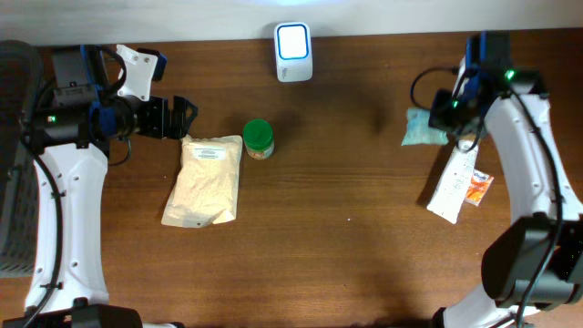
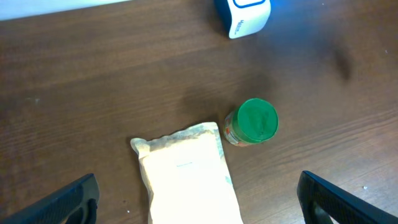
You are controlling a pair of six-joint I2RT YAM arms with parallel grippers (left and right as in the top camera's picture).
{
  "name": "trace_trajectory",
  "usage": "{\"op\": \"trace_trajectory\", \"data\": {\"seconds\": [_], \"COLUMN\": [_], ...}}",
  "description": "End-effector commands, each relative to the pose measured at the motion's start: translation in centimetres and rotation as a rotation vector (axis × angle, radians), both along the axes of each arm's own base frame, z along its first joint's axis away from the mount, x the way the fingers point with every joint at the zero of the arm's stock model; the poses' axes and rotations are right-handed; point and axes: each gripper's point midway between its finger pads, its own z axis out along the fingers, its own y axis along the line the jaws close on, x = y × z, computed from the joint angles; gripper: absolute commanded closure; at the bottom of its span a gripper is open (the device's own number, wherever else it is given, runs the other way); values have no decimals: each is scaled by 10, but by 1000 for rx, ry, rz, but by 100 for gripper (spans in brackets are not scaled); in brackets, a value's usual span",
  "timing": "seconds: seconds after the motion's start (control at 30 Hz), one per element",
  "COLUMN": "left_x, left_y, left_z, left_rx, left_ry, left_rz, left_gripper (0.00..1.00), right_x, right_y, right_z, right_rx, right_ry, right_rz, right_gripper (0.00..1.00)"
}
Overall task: Scan the item barcode
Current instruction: 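Carry the green packet right and drop it near the tube, then reach the right gripper to the green-lidded jar and grasp it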
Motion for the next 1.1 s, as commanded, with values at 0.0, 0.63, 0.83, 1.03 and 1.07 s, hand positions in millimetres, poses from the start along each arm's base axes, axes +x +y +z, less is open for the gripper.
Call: {"op": "trace_trajectory", "data": {"seconds": [0.0,0.63,0.83,1.03,1.07], "left_x": [2,2,2,2,2], "left_y": [3,3,3,3,3], "left_z": [0,0,-1,0,0], "left_rx": [10,10,10,10,10], "left_ry": [-4,-5,-4,-5,-4], "left_rz": [-5,-5,-5,-5,-5], "left_gripper": [1,1,1,1,1], "right_x": [-18,-30,-11,19,25], "right_y": [-5,-54,-15,111,142], "right_z": [-46,-40,38,80,87], "right_rx": [59,84,46,89,127], "right_ry": [48,62,11,-159,-215], "right_rz": [-54,-228,-36,344,417], "right_gripper": [96,35,30,8,6]}}
